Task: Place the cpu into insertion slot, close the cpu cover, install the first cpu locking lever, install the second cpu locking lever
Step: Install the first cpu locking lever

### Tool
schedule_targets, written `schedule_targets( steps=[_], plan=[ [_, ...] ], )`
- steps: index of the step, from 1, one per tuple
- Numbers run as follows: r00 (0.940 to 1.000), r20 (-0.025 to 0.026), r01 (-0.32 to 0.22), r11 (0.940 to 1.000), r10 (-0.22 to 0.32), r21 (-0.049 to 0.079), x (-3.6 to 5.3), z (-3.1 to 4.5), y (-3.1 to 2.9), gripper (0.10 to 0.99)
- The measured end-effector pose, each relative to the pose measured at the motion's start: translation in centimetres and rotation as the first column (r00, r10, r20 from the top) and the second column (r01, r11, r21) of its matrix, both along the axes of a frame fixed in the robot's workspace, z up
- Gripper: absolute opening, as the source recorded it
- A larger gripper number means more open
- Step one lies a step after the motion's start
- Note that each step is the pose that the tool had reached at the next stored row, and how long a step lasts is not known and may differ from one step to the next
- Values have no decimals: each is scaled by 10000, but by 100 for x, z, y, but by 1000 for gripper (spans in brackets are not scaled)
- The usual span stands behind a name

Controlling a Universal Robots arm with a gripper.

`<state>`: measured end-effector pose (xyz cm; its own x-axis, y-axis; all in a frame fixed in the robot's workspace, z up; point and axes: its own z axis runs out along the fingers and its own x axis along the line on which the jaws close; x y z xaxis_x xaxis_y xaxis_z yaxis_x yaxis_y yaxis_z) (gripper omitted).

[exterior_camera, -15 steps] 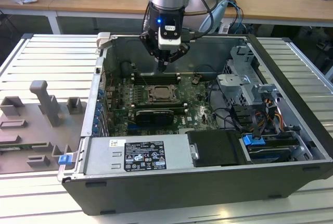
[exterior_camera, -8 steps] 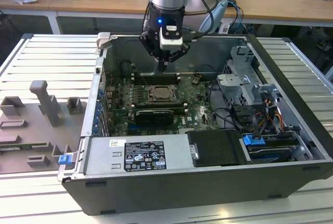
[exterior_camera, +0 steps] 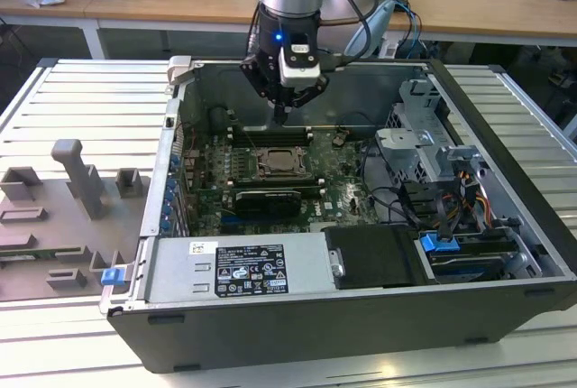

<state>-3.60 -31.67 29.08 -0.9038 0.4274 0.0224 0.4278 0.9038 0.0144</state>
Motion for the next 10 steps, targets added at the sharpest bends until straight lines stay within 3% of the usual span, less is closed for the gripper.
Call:
schedule_targets(
  steps=[10],
  plan=[
    [9982, 0, -606, 9982, 606, 0, 0, 0, 0, 106]
  ],
)
